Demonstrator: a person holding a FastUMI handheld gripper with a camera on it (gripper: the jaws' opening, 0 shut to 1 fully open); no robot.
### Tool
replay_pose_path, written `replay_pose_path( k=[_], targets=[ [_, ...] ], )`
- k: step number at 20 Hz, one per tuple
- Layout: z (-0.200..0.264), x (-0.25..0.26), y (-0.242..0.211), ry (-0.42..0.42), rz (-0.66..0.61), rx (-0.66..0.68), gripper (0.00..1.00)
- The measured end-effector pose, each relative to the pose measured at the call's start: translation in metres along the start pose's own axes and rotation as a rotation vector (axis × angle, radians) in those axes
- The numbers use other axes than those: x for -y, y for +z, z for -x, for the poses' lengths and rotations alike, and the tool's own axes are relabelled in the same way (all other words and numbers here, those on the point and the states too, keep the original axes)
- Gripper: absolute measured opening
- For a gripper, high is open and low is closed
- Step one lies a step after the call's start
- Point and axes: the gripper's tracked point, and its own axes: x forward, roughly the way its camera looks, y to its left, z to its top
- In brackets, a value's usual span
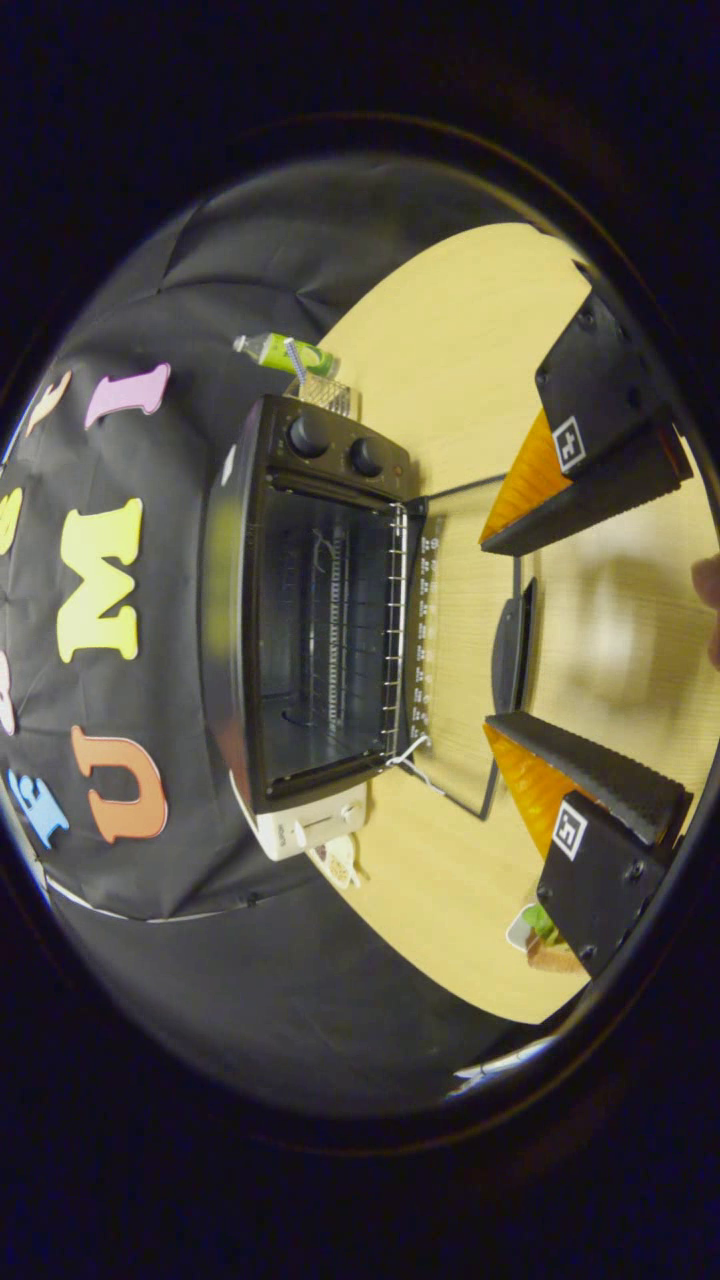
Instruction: Open the toaster oven, put the food inside, and close the toaster oven door.
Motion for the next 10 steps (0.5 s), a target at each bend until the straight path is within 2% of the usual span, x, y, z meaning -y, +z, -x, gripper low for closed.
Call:
replay_pose_path(
  k=[7, 10],
  targets=[
    [0.079, 0.017, 0.039, 0.088, 0.047, 0.083, 1.00],
    [0.109, 0.023, 0.042, 0.146, 0.041, 0.052, 1.00]
  ],
)
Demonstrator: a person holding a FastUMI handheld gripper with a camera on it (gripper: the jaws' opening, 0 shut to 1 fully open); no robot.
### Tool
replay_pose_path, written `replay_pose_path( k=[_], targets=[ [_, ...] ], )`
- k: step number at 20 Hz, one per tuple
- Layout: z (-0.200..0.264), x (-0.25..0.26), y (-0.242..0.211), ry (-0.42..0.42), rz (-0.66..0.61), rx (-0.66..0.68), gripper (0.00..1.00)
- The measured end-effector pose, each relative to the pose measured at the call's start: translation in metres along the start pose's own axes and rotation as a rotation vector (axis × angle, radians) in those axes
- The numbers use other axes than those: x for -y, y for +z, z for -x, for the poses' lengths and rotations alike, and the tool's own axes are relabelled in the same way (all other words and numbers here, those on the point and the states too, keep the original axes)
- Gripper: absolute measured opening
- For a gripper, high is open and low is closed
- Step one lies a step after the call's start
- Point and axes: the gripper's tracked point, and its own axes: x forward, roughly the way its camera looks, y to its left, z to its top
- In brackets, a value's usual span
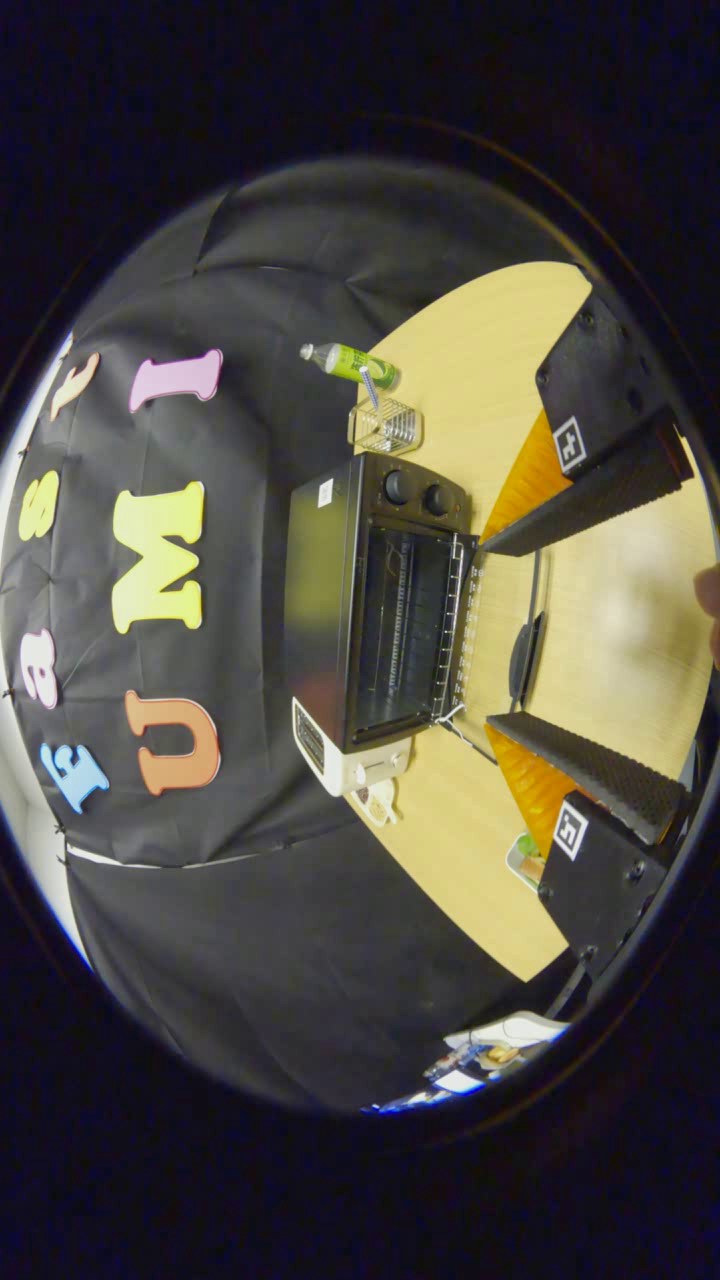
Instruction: Open the toaster oven, put the food inside, and close the toaster oven door.
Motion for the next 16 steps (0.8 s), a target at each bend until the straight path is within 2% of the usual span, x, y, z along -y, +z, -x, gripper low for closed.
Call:
replay_pose_path(
  k=[7, 11, 16],
  targets=[
    [0.038, -0.033, -0.010, 0.179, -0.049, -0.144, 1.00],
    [0.032, -0.076, -0.020, 0.317, -0.153, -0.238, 1.00],
    [0.007, -0.142, -0.058, 0.452, -0.227, -0.400, 1.00]
  ],
)
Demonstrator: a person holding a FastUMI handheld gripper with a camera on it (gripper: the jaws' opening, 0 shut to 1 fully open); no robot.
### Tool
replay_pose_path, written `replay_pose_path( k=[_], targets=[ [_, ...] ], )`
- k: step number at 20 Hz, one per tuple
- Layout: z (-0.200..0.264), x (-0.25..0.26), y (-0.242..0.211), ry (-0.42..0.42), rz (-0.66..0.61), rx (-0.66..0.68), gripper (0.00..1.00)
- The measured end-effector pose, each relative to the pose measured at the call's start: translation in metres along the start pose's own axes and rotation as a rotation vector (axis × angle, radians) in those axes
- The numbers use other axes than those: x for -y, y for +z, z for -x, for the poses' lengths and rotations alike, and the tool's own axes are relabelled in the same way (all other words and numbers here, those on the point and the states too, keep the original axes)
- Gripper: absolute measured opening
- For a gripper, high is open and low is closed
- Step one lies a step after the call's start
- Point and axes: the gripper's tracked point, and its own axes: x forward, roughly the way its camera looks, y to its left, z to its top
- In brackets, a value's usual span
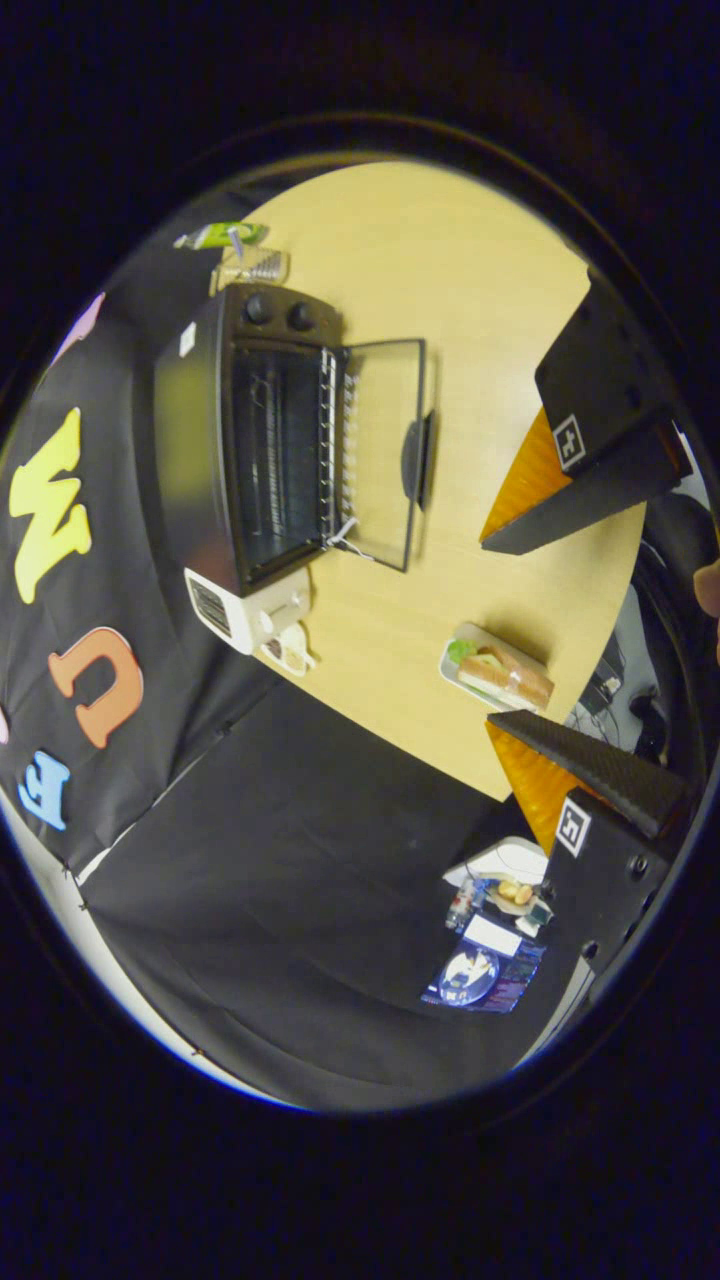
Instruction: Open the toaster oven, put the food inside, and close the toaster oven door.
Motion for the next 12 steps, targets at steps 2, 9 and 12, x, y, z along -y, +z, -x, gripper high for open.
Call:
replay_pose_path(
  k=[2, 9, 12],
  targets=[
    [-0.025, -0.010, -0.013, 0.039, -0.050, -0.064, 1.00],
    [-0.099, -0.024, -0.048, 0.113, -0.281, -0.233, 1.00],
    [-0.123, -0.023, -0.057, 0.112, -0.288, -0.266, 1.00]
  ],
)
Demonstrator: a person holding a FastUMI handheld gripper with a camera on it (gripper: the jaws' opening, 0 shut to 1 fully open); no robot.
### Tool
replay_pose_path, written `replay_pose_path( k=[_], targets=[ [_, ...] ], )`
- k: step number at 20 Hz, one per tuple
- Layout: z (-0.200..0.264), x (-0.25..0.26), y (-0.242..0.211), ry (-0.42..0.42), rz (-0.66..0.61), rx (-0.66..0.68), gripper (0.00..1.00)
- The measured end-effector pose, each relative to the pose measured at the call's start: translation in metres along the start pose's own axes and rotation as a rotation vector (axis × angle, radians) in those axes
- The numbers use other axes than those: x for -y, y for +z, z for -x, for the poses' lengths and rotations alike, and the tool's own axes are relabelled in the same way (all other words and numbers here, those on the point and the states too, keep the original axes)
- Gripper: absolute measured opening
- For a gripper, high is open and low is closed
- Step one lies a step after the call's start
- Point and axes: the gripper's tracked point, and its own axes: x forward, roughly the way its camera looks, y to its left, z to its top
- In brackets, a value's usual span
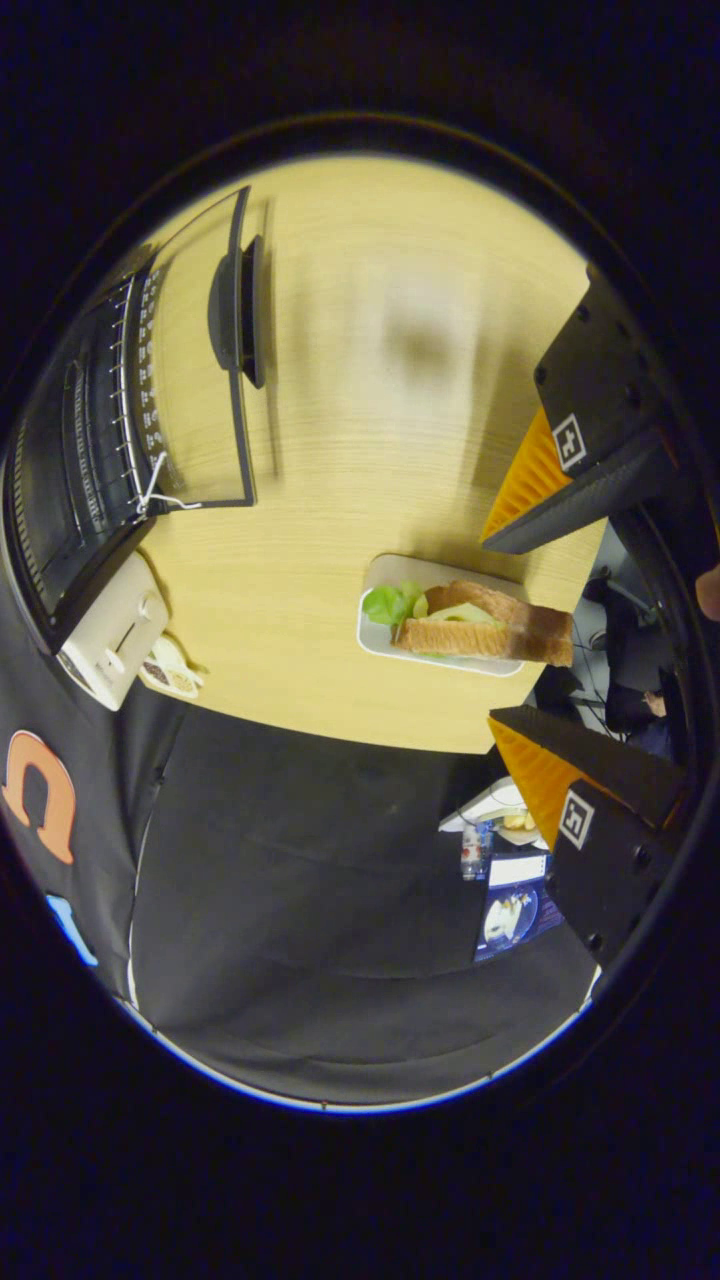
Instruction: Open the toaster oven, put the food inside, and close the toaster oven door.
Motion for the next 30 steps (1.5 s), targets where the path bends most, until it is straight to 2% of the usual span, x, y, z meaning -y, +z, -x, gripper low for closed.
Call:
replay_pose_path(
  k=[2, 8, 11, 13, 17, 22, 27, 30],
  targets=[
    [-0.010, 0.000, -0.002, 0.000, 0.005, -0.021, 0.96],
    [-0.013, -0.007, 0.000, 0.016, -0.022, -0.031, 0.53],
    [-0.007, -0.006, 0.003, 0.005, -0.015, -0.021, 0.40],
    [0.004, -0.015, 0.001, 0.024, -0.019, -0.021, 0.35],
    [0.044, -0.040, 0.011, 0.089, -0.007, 0.027, 0.34],
    [0.117, -0.056, 0.046, 0.153, 0.001, 0.194, 0.34],
    [0.187, -0.028, 0.089, 0.173, -0.088, 0.401, 0.34],
    [0.200, 0.005, 0.114, 0.185, -0.191, 0.500, 0.34]
  ],
)
